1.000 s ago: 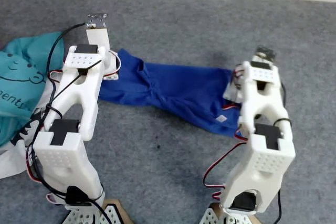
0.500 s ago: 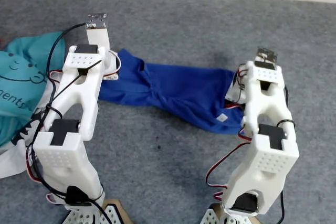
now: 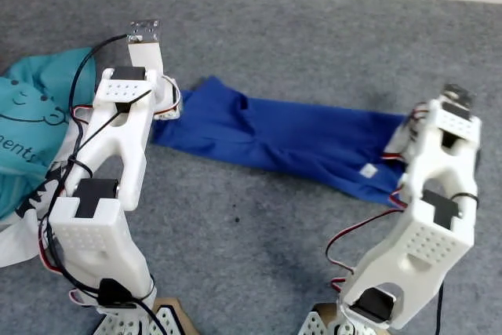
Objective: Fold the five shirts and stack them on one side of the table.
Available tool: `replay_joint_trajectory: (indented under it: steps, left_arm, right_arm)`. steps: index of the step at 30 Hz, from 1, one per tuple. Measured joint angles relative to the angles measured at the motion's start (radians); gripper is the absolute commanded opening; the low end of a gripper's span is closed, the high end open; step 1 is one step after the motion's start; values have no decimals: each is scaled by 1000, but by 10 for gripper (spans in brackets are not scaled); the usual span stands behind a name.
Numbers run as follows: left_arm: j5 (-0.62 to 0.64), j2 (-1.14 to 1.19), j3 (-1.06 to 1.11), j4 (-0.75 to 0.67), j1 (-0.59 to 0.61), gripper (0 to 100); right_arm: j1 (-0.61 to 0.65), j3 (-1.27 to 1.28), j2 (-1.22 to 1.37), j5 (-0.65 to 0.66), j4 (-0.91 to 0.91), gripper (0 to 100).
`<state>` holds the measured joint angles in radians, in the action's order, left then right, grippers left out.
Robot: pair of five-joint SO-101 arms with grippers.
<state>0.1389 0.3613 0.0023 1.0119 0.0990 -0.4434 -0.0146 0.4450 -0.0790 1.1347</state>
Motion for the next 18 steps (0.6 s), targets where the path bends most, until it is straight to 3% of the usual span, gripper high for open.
replay_joint_trajectory:
  steps: [10,18]
  left_arm:
    - [43,0,0,0,38,188]
    - [43,0,0,0,60,188]
  right_arm:
    - [-215,-204,2,120,46,8]
    - [-175,-440,2,133,250,8]
